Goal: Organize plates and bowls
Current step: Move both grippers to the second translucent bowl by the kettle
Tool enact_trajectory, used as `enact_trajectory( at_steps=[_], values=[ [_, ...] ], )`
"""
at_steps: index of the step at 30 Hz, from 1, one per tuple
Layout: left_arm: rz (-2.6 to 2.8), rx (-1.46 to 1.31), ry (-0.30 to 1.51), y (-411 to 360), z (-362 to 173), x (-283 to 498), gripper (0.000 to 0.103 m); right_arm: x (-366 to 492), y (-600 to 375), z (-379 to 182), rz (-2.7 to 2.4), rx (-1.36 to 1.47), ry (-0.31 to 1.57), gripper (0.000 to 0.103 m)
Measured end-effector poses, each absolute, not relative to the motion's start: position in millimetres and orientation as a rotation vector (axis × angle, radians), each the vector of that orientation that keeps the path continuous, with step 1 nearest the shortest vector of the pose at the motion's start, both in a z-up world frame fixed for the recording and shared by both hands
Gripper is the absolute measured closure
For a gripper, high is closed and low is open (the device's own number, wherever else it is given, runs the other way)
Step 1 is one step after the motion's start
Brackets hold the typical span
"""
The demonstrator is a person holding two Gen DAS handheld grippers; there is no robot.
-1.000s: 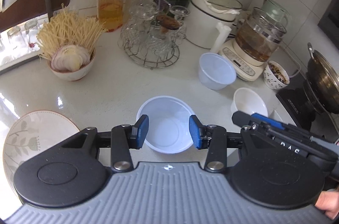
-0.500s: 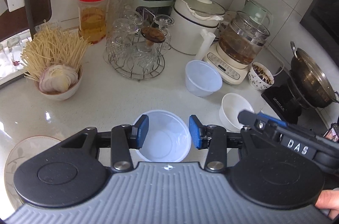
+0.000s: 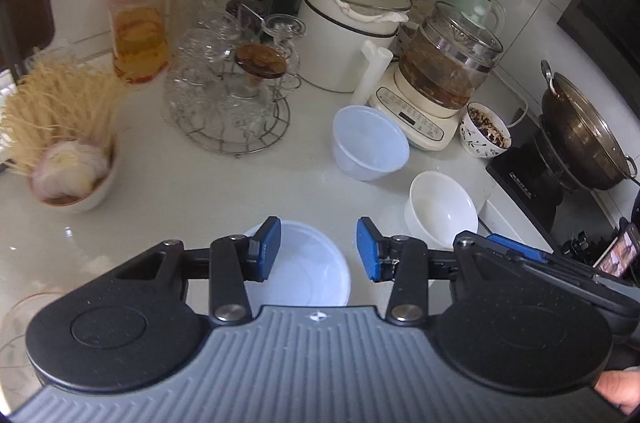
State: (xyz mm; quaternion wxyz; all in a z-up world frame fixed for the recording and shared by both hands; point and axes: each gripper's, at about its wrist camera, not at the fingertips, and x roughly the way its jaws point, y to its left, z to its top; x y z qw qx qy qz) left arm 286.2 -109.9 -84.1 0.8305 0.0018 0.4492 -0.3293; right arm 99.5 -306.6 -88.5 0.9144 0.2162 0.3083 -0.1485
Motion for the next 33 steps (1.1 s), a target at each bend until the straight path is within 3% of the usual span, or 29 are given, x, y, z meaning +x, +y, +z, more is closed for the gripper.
enact_trajectory(
  at_steps=[33],
  values=[
    [-0.496, -0.164, 1.145, -253, -172, 387, 0.055, 228, -464, -133, -0.197, 0.440, 0.774, 0.052]
  ],
)
